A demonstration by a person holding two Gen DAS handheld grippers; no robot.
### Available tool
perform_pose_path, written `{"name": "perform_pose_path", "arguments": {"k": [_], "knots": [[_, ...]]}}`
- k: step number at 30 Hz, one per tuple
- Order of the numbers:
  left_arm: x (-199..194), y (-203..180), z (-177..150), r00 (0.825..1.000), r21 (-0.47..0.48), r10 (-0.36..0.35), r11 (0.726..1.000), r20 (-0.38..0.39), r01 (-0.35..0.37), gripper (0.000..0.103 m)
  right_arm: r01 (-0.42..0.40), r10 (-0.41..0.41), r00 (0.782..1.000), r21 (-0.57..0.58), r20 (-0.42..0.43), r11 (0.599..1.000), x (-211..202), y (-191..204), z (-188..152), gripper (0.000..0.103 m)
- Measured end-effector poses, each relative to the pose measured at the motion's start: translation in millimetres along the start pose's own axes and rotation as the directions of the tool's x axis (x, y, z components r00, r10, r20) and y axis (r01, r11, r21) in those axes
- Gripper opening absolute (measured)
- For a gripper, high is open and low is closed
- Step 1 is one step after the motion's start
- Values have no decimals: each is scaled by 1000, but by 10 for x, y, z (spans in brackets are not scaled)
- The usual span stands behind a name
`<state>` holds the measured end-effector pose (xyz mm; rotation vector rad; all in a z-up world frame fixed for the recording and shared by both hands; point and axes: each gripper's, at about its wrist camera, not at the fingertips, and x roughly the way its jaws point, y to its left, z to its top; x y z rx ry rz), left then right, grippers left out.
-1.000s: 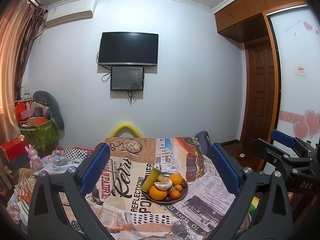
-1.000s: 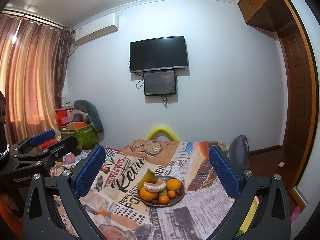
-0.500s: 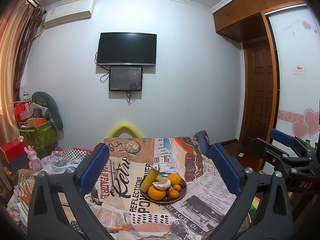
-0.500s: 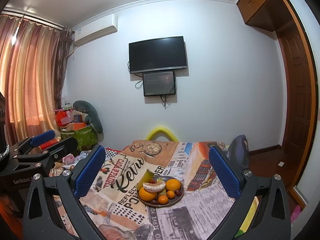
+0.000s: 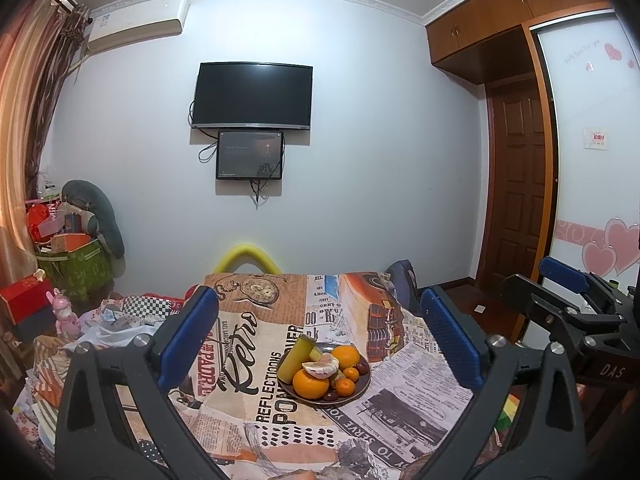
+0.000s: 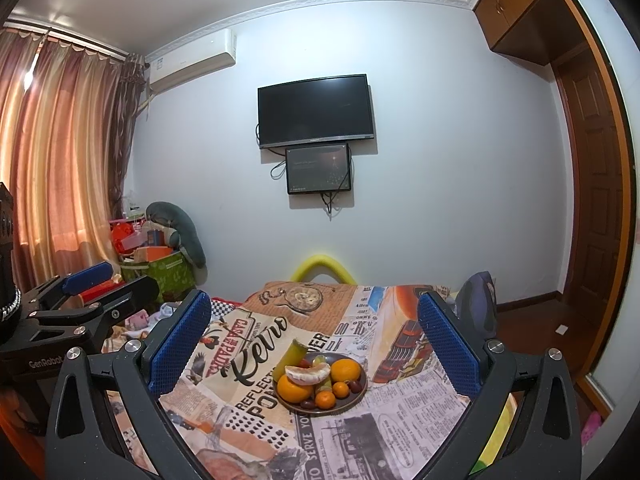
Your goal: Organize fruits
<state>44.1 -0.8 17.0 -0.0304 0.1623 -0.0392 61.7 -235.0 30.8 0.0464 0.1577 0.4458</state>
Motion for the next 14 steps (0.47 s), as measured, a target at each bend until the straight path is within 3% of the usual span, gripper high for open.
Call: {"name": "perform_pose_path", "arguments": {"k": [14], "knots": [[46,-17,-18,1000,9,-9,1000,-8,10,102,0,0,1000,-1,-1,1000,3,-7,-4,103]]}}
